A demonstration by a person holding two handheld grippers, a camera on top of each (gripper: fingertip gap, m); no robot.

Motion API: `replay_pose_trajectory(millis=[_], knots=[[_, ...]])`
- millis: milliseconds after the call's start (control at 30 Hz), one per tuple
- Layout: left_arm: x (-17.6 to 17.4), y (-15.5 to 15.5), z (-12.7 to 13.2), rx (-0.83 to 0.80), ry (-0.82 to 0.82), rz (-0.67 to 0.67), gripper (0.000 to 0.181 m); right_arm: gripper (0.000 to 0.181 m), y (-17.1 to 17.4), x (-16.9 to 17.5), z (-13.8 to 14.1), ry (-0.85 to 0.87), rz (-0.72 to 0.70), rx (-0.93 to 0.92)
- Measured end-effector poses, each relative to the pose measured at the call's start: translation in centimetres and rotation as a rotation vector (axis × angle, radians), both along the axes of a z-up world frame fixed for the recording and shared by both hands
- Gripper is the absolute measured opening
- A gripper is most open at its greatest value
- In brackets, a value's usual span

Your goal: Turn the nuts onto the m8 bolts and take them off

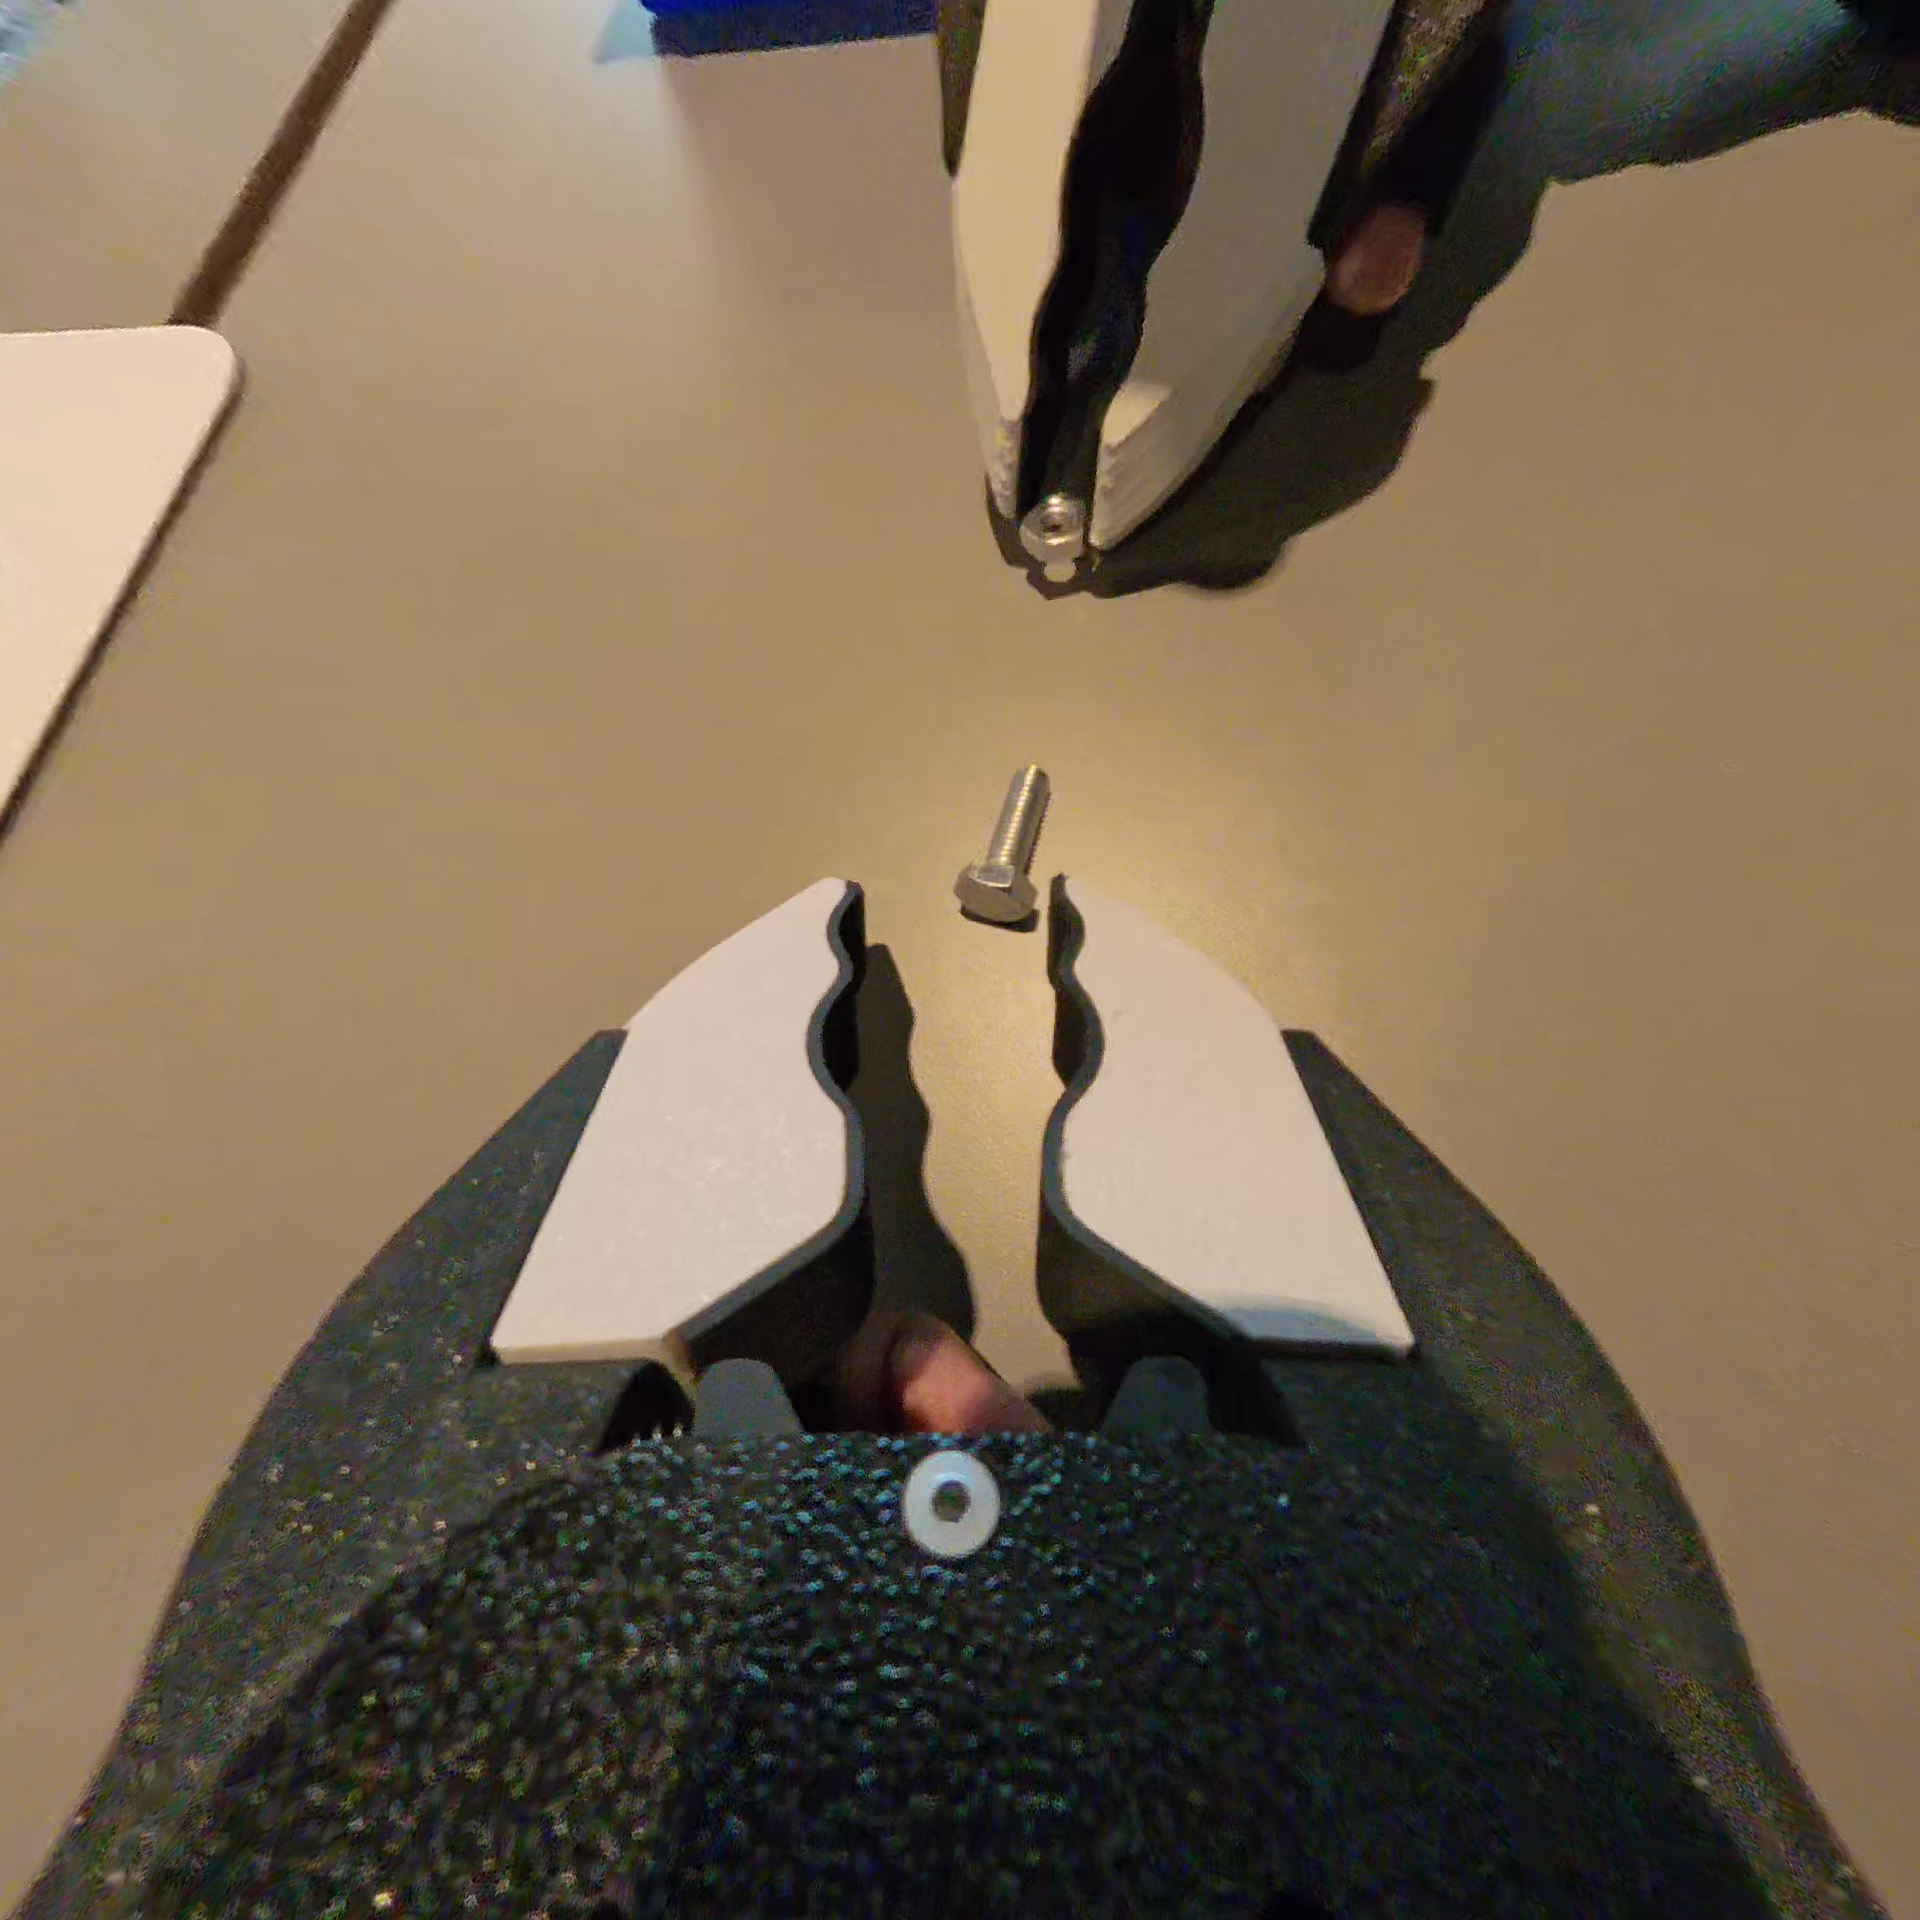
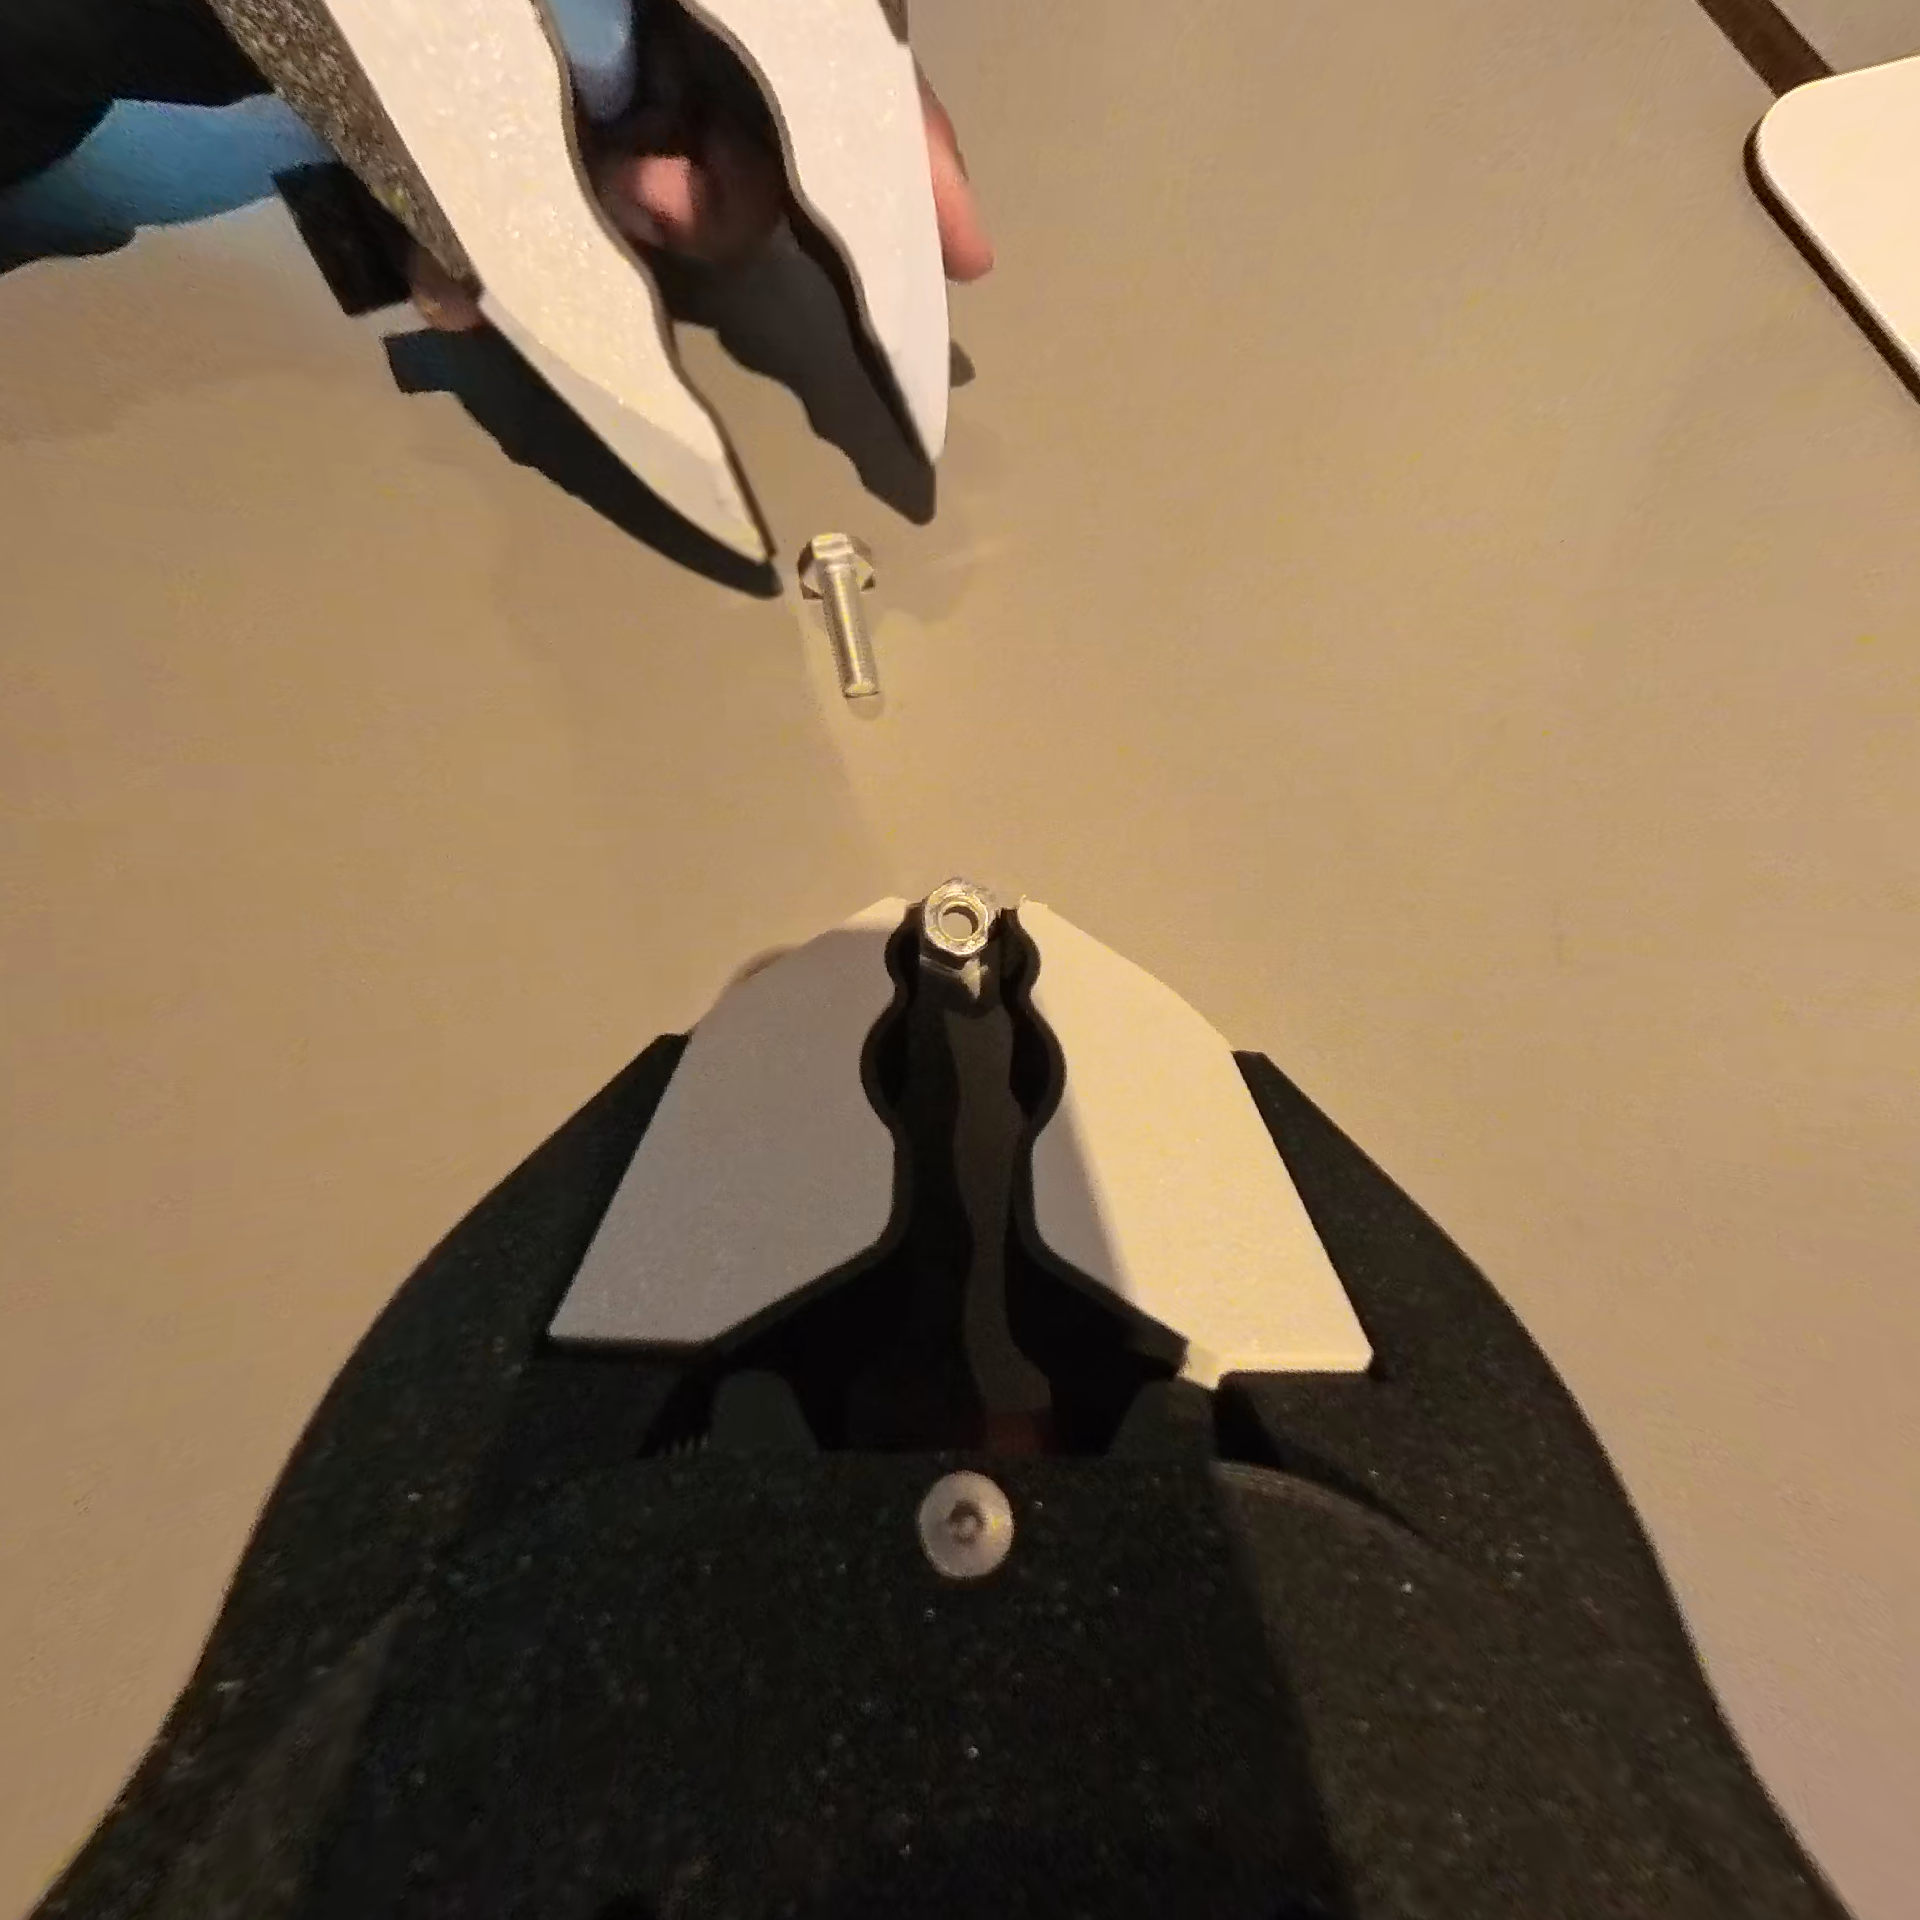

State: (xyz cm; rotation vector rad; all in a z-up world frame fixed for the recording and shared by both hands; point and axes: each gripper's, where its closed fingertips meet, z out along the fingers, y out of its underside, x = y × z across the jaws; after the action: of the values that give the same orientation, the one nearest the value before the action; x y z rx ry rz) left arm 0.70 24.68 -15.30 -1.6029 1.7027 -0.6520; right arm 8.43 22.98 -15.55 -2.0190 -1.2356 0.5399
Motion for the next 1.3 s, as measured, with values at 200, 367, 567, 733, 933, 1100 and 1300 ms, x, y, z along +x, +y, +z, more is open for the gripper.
replay_pose_trajectory(millis=[200,367,567,733,933,1100,1300], knots=[[0.7,-0.8,-0.8,-0.036,0.058,-0.061,0.033,0.014,0.0,0.0,0.1,0.014,0.0,-0.007],[0.9,-1.1,-0.9,-0.06,0.076,-0.046,0.015,0.014,-0.1,-0.1,0.0,0.006,0.003,-0.001],[0.7,-1.8,-0.5,0.029,0.037,0.008,0.014,0.014,-0.1,-0.1,0.6,0.049,-0.002,0.013],[1.3,-2.8,2.1,0.051,-0.133,0.097,0.014,0.014,-0.5,-0.3,3.0,0.213,0.012,0.036],[2.2,-4.0,5.5,0.061,-0.365,0.208,0.014,0.014,-1.5,-0.5,7.9,0.502,0.053,0.065],[3.4,-7.3,10.0,0.006,-0.652,0.181,0.014,0.014,-4.2,-1.2,13.2,0.807,0.193,0.063],[1.0,-12.2,15.6,-0.111,-0.966,0.269,0.014,0.014,-8.0,-2.0,18.5,0.998,0.29,0.119]])
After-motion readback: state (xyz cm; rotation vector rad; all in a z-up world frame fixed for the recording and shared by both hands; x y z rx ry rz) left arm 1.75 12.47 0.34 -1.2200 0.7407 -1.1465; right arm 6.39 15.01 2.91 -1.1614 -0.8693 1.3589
